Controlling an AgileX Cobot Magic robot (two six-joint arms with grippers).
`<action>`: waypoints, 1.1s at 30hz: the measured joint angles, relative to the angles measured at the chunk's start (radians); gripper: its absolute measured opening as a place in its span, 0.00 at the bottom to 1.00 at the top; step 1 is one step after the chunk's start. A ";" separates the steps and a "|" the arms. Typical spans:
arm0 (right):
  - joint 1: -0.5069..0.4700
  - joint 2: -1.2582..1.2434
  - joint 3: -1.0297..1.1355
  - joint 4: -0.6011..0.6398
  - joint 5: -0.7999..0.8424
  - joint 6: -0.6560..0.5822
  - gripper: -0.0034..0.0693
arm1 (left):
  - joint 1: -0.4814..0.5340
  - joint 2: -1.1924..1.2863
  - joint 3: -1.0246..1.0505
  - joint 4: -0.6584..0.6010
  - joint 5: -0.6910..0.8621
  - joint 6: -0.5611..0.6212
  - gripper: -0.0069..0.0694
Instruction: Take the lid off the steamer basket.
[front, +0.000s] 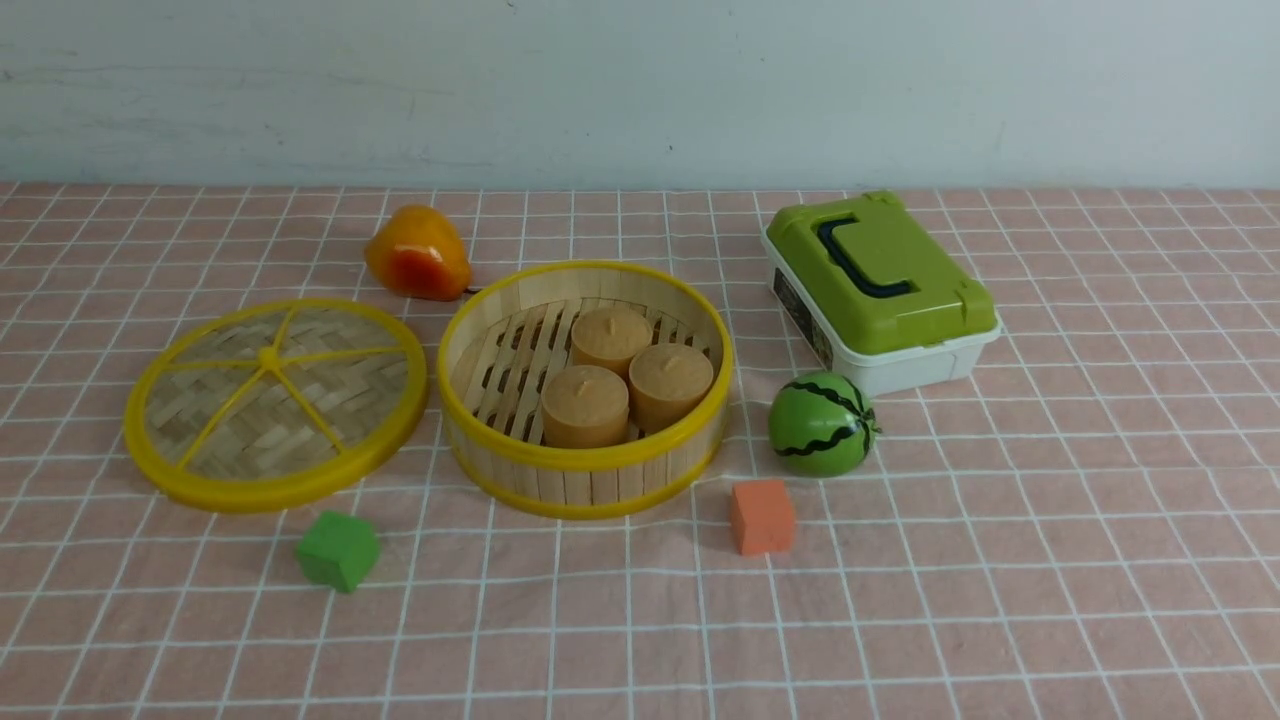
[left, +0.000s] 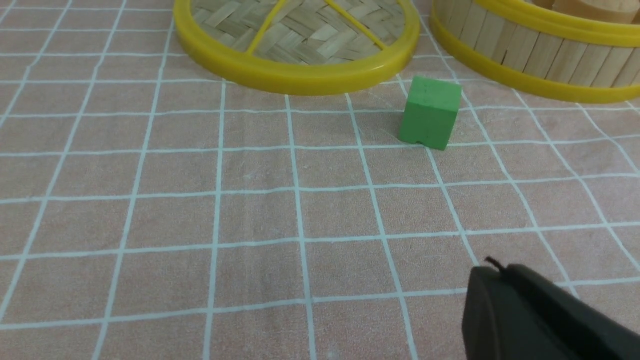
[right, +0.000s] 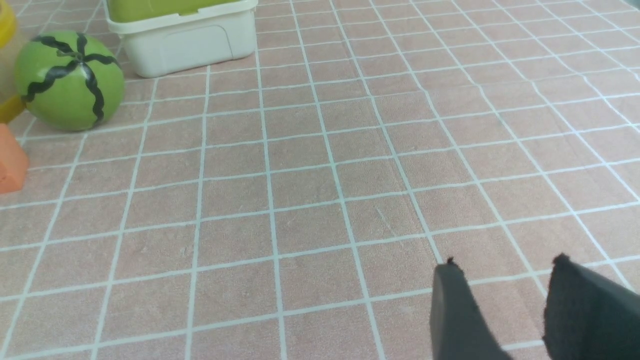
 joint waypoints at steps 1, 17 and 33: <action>0.000 0.000 0.000 0.000 0.000 0.000 0.38 | 0.000 0.000 0.000 0.000 0.000 0.000 0.08; 0.000 0.000 0.000 0.000 0.000 0.000 0.38 | 0.000 0.000 0.000 0.000 0.000 0.000 0.09; 0.000 0.000 0.000 0.000 0.000 0.000 0.38 | 0.000 0.000 0.000 -0.001 0.000 0.000 0.12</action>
